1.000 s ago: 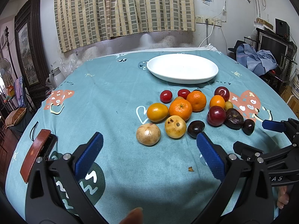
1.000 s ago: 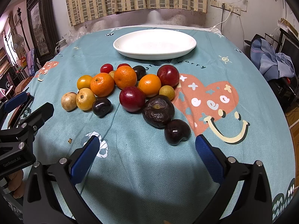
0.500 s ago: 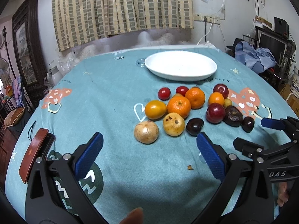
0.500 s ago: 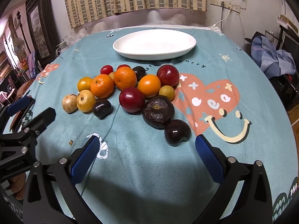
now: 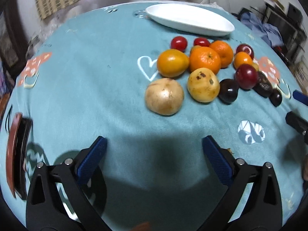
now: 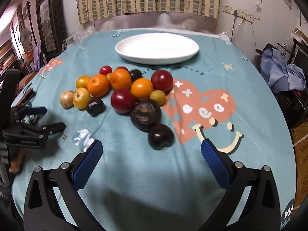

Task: Organize fruits
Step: 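Grasp the tan round fruit with the left tool while the right tool grasps a dark plum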

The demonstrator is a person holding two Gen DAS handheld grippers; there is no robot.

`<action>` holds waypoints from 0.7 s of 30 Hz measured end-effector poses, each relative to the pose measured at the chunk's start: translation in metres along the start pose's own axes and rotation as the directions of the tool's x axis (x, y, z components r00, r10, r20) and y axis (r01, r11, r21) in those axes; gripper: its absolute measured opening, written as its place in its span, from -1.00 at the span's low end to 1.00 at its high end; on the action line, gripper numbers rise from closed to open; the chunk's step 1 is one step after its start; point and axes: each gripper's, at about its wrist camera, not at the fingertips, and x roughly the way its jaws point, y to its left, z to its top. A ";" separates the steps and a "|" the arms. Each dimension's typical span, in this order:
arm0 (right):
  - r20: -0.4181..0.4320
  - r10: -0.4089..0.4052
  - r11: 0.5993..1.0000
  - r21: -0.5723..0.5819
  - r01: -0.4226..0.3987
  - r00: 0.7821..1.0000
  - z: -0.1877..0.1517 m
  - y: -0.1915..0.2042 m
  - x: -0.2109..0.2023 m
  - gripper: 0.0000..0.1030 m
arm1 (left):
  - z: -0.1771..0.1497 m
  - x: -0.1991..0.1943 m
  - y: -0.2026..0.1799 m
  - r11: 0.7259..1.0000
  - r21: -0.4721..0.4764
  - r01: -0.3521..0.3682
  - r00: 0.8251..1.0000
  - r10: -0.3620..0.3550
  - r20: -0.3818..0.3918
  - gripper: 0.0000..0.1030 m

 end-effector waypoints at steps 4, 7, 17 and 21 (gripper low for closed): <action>-0.011 0.007 1.000 0.017 -0.007 1.000 -0.003 -0.009 0.003 0.97 | 0.000 -0.001 0.004 1.000 0.012 0.015 1.000 -0.015 -0.005 0.96; -0.028 0.064 0.996 0.068 -0.062 0.998 -0.004 -0.018 0.007 0.97 | 0.003 -0.001 0.006 1.000 0.005 0.015 1.000 -0.015 -0.009 0.96; -0.022 0.137 0.988 0.080 -0.135 0.990 -0.002 -0.017 0.006 0.97 | 0.041 0.017 0.009 0.996 0.051 0.069 0.997 -0.070 0.015 0.96; -0.023 0.159 0.982 0.106 -0.156 0.987 -0.001 -0.022 0.008 0.60 | 0.042 0.015 0.006 0.992 0.104 0.077 0.996 -0.081 0.039 0.88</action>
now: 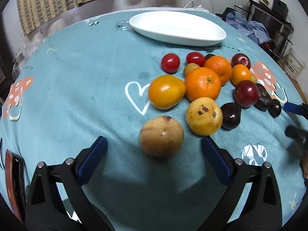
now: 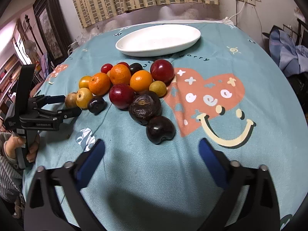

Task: Organize fruits
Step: 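Grasp the tan round fruit with the left tool while the right tool grasps a dark plum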

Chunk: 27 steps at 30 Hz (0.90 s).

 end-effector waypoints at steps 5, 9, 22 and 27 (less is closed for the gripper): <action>0.000 0.001 1.000 -0.019 -0.001 1.000 0.001 0.004 0.002 0.41 | 0.002 0.000 -0.007 0.998 0.056 0.027 0.999 -0.028 0.022 0.61; -0.014 -0.016 0.999 -0.035 0.016 1.000 0.005 0.007 0.008 0.27 | 0.003 -0.002 -0.010 0.994 0.080 0.073 0.997 -0.075 0.030 0.34; -0.019 -0.015 1.000 0.005 0.015 1.000 0.013 -0.006 0.018 -0.28 | -0.002 -0.009 0.002 0.985 0.003 0.172 0.984 -0.172 0.049 -0.20; 0.028 0.019 0.999 0.034 -0.020 0.999 0.015 -0.011 0.002 -0.36 | -0.004 -0.030 -0.013 0.988 0.028 0.154 0.983 -0.156 0.094 -0.20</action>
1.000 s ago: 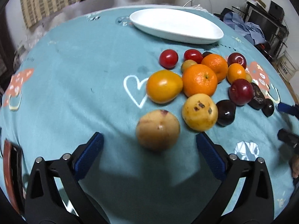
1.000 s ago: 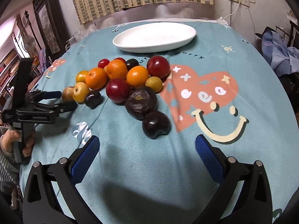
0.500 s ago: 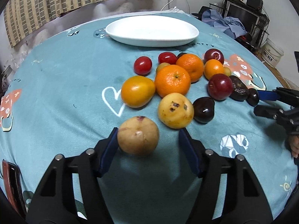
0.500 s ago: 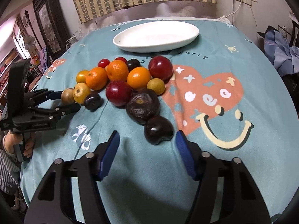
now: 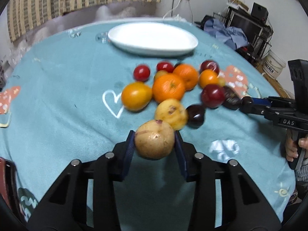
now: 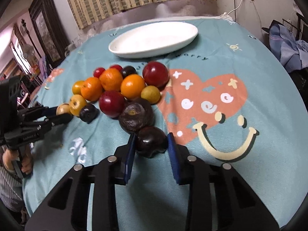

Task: Organize fruits
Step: 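Grasp the tan round fruit with the left tool while the right tool grasps a dark plum, then carry both fruits onto the white plate and open both tools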

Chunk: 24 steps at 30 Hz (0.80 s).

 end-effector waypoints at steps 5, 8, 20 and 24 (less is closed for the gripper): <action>0.073 0.025 0.999 -0.021 -0.023 0.997 0.027 0.011 -0.030 -0.36 | 0.043 -0.044 -0.013 1.000 0.007 -0.010 0.993 0.009 0.120 -0.20; 0.119 0.019 0.999 -0.038 -0.015 0.993 0.054 0.018 -0.036 -0.36 | 0.080 -0.046 -0.025 1.000 0.029 -0.007 0.988 0.002 0.155 -0.20; 0.087 -0.029 0.996 0.081 0.022 0.996 0.171 -0.012 0.080 -0.34 | 0.162 0.074 -0.008 0.998 -0.065 -0.008 0.997 0.012 0.075 -0.19; 0.064 -0.025 0.991 0.133 0.016 0.998 0.178 -0.028 0.108 -0.34 | 0.164 0.091 -0.001 0.996 -0.084 -0.002 0.997 0.009 0.081 0.30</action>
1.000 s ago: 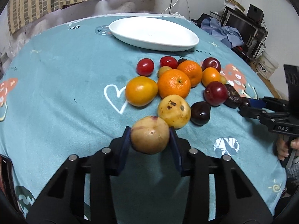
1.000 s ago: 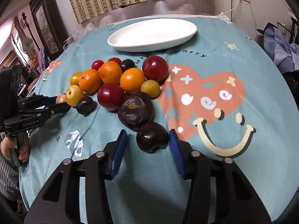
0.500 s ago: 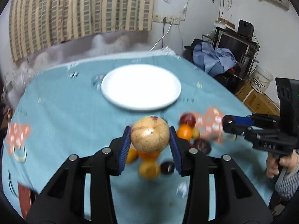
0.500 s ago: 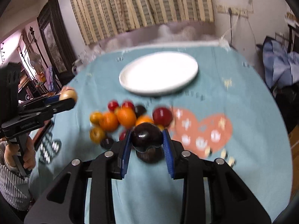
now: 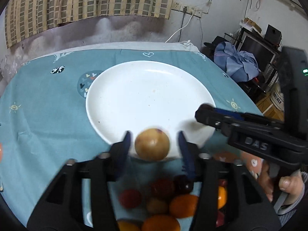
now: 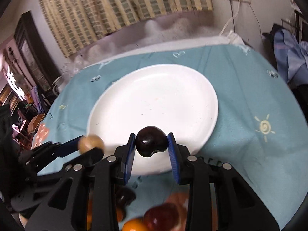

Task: Organize fruits
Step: 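Carry both fruits onto the white plate and open both tools, then grasp the yellow-orange fruit with the left tool while the right tool grasps a red plum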

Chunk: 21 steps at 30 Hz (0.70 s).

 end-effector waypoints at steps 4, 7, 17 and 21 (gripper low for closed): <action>0.045 0.002 1.000 0.018 -0.003 0.999 -0.004 -0.005 -0.009 0.50 | -0.001 -0.009 0.002 1.000 0.000 0.007 1.000 -0.007 0.027 0.44; 0.106 0.031 0.999 0.022 -0.034 0.994 -0.006 -0.006 -0.033 0.50 | -0.005 -0.020 0.008 1.000 -0.008 -0.010 0.999 0.010 0.042 0.47; 0.156 0.135 0.989 0.038 -0.142 0.978 -0.077 -0.003 -0.114 0.50 | -0.083 -0.083 0.040 0.990 -0.123 -0.067 0.996 0.073 0.044 0.58; 0.144 0.152 0.982 0.090 -0.166 0.978 -0.098 -0.017 -0.111 0.51 | -0.102 -0.079 0.042 0.988 -0.114 -0.108 0.994 0.110 0.011 0.58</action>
